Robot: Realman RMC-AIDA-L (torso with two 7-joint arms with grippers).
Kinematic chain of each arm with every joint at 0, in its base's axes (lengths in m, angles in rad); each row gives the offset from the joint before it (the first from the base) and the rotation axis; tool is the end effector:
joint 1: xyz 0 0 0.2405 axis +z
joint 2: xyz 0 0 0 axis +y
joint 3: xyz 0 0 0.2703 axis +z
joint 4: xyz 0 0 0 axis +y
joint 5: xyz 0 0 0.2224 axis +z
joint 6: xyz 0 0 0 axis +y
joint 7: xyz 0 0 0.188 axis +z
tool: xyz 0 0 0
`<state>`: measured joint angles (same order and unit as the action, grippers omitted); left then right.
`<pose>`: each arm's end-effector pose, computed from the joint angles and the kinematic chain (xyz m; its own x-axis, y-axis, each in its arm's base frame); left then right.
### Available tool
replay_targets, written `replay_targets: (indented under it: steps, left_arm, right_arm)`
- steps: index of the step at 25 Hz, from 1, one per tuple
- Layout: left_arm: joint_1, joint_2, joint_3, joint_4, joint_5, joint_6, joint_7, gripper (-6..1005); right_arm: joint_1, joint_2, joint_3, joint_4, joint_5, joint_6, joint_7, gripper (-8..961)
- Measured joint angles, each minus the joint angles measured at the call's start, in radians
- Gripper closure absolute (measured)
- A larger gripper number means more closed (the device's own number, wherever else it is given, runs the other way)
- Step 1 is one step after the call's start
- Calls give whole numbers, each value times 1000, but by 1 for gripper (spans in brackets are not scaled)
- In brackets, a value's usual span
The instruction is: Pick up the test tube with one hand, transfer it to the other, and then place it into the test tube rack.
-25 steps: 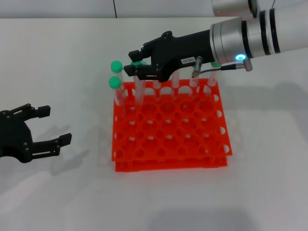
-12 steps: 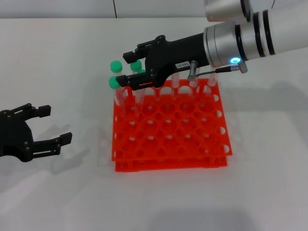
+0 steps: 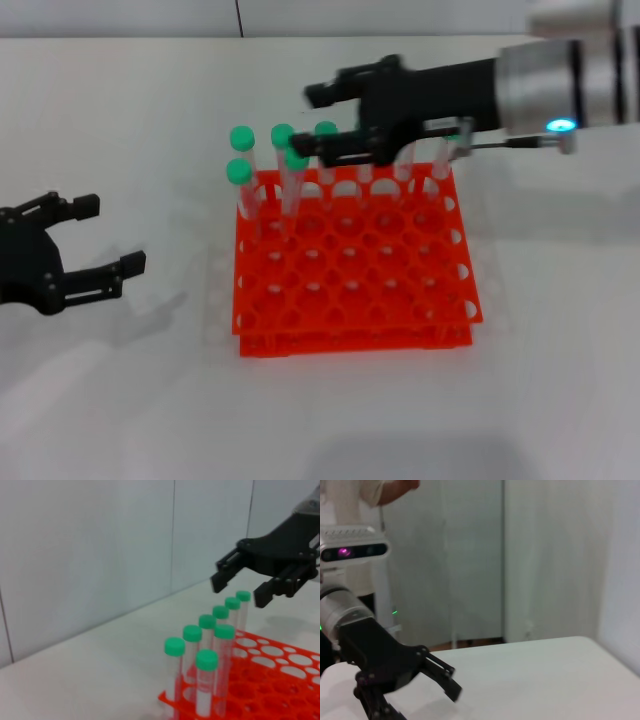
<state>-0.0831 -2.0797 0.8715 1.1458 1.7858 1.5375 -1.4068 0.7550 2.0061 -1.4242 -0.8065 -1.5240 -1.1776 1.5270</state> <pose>-0.3188 0.2924 0.0302 0.8517 0.2591 0.4554 0.4614 -0.7828 -0.4175 0.1010 0.4262 -0.0836 0.9015 -0.0449 -0.4304 -0.1316 -0.9759 -0.1740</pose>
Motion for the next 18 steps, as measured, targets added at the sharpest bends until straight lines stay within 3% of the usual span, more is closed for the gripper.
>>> replay_targets:
  steps: [4, 10, 18]
  left_arm:
    - [-41, 3, -21, -54, -3, 1, 14, 111]
    - [-88, 4, -48, -122, 1, 10, 55, 111]
    - [-102, 16, -62, -169, -1, 72, 97, 111]
  right_arm:
    - [-95, -15, 69, -40, -2, -32, -36, 346]
    - [-212, -18, 197, -29, -3, -93, -126, 347]
    - [-292, -19, 264, 17, -2, -188, -231, 347]
